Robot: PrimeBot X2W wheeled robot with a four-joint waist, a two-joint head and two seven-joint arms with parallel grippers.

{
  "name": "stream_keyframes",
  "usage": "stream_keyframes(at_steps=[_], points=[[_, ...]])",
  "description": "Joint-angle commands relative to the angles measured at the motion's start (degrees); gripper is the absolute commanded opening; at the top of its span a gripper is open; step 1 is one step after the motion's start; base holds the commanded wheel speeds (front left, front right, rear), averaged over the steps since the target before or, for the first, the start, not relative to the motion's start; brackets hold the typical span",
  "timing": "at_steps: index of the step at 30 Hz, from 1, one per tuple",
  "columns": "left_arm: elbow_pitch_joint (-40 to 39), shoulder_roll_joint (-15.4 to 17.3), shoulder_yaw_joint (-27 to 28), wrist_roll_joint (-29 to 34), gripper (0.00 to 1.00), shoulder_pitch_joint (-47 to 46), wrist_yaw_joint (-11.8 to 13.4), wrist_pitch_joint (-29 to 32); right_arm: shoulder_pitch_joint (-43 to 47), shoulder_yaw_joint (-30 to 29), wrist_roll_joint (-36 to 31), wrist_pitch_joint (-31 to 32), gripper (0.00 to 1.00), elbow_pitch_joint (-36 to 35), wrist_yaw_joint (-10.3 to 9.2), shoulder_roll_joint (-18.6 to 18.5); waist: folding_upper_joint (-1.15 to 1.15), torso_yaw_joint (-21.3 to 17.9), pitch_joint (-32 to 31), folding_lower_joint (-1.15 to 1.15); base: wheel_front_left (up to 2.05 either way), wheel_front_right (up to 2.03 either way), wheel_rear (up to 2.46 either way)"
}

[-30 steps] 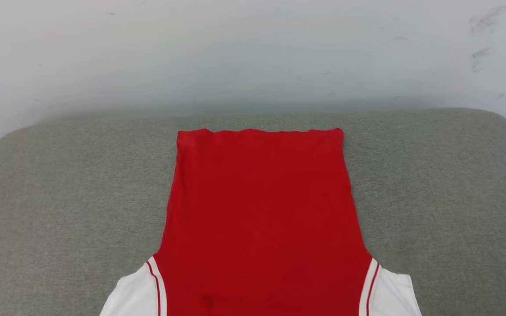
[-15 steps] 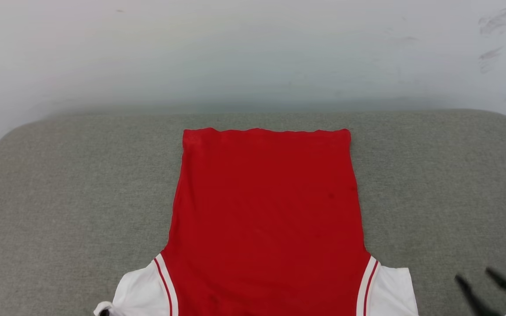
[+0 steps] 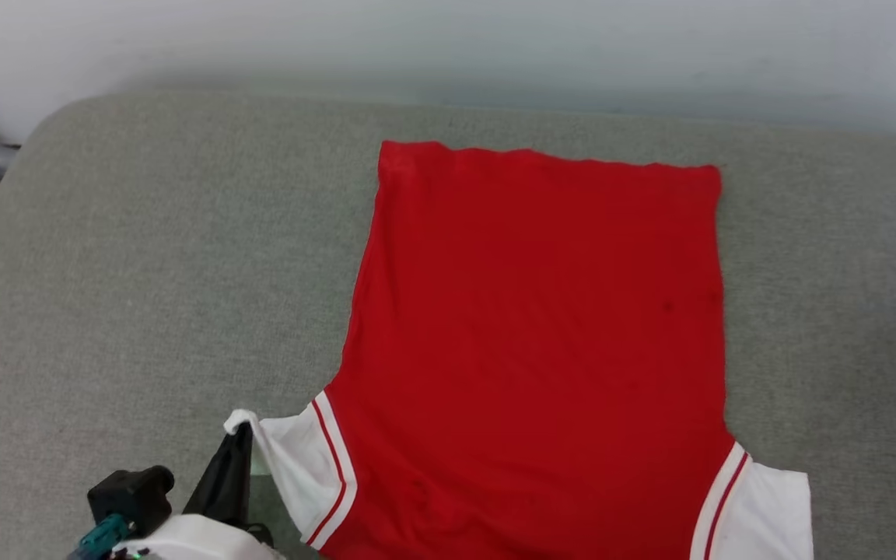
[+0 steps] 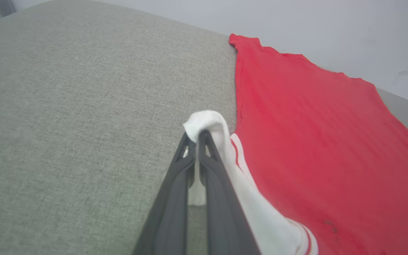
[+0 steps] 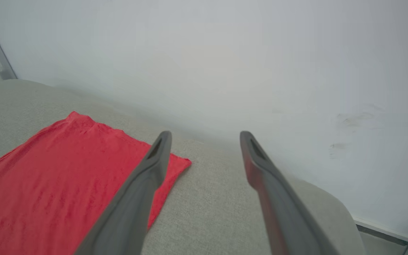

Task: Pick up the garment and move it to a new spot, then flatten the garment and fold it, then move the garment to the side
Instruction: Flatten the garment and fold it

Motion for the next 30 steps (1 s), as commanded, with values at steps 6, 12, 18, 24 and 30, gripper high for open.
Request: stream_keyframes(at_steps=[6,12,18,24,30], points=[[0.7,-2.8,0.0,2.6,0.0,-5.4,-1.9,-0.1,-14.5,7.7,1.4,12.8,1.0,6.1,-0.06,-3.3,0.0,5.9,9.7,-0.01,0.0,0.0,0.0],[0.4,-5.7,1.0,5.2,0.0,-8.3,-3.9,-0.1,-25.5,13.6,3.6,25.8,1.0,13.4,-0.07,-5.0,0.0,8.1,14.8,-0.01,0.0,0.0,0.0],[0.1,-8.4,2.4,7.5,0.0,-10.3,-5.9,-0.1,-33.2,16.8,3.7,40.1,1.0,20.2,-0.07,-5.9,0.0,9.8,19.6,-0.01,0.0,0.0,0.0],[0.0,-11.0,3.4,9.4,0.0,-12.0,-8.1,-0.1,-36.6,16.9,2.0,44.0,1.0,24.3,-0.06,-4.6,0.0,11.4,23.2,-0.01,0.0,0.0,0.0],[0.3,-12.8,4.2,11.1,0.0,-12.9,-9.7,-0.1,-34.9,19.4,0.5,45.2,1.0,27.3,-0.05,-4.1,0.0,12.4,25.7,-0.01,0.0,0.0,0.0]])
